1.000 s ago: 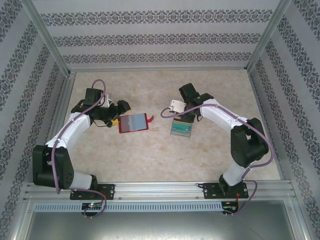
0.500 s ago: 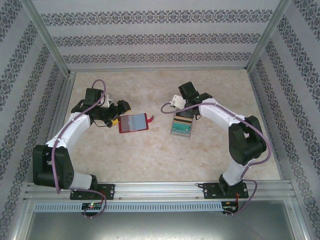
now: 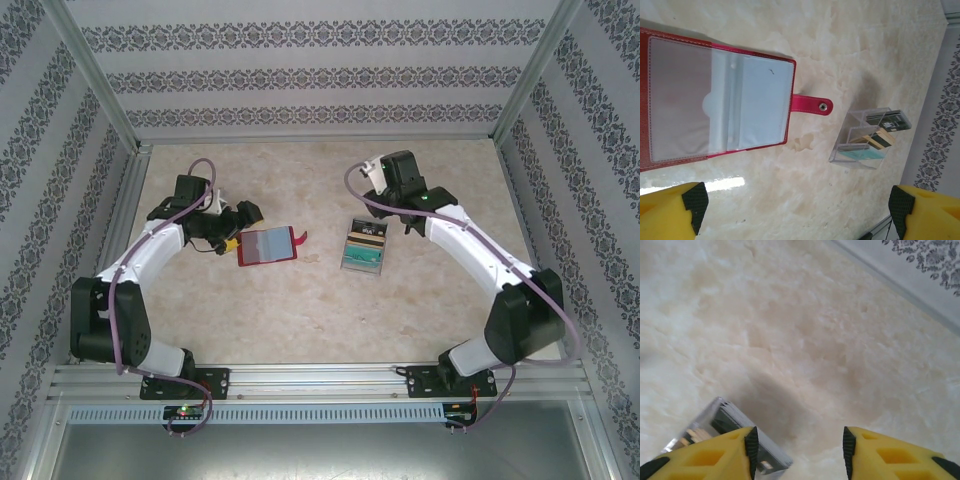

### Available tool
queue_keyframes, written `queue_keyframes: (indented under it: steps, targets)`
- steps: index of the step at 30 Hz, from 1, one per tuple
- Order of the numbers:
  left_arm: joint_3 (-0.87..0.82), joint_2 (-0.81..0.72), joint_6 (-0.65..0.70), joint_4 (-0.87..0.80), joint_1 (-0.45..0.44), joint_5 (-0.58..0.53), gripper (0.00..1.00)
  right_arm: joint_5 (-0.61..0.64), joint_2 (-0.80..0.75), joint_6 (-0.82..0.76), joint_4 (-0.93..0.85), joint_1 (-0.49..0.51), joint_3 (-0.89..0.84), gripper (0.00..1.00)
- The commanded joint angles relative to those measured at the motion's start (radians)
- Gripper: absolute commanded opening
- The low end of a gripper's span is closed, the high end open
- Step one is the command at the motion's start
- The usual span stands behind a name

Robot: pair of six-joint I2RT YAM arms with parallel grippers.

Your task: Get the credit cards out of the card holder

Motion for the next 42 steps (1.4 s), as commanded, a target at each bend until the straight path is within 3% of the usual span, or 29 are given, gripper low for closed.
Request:
queue_keyframes:
  steps: [1,3,4,5,16,20,23,27,33,42]
  targets:
    - [0.048,0.037,0.041,-0.032,-0.013,-0.03,0.94,-0.068,-0.027,0.214,0.046,0.025,-0.05,0.55]
    - [0.065,0.058,0.066,-0.058,-0.013,-0.057,0.96,-0.054,-0.045,0.289,0.072,0.032,-0.084,0.71]
    - [0.074,0.067,0.079,-0.073,-0.013,-0.076,0.99,-0.052,-0.06,0.321,0.091,0.033,-0.108,0.95]
    - [0.081,0.071,0.086,-0.087,-0.013,-0.095,1.0,-0.042,-0.076,0.342,0.108,0.034,-0.133,0.98]
    - [0.147,0.035,0.076,-0.138,-0.012,-0.476,1.0,0.2,-0.368,0.382,0.294,-0.003,-0.451,0.98]
    - [0.16,0.032,0.073,-0.125,-0.011,-0.485,1.0,0.181,-0.439,0.394,0.283,-0.047,-0.51,0.98]
    - [0.169,0.065,0.053,-0.113,-0.013,-0.388,0.99,0.145,-0.462,0.424,0.278,-0.062,-0.533,0.98]
    - [0.145,0.122,-0.005,-0.025,-0.04,-0.225,0.85,0.113,-0.463,0.451,0.293,-0.067,-0.546,0.98]
    - [0.22,0.242,0.0,-0.03,-0.166,-0.249,0.68,-0.02,-0.396,0.508,0.281,-0.053,-0.493,0.98]
    - [0.19,0.241,0.005,-0.05,-0.162,-0.3,0.33,-0.097,-0.15,0.627,0.21,0.13,-0.253,0.98]
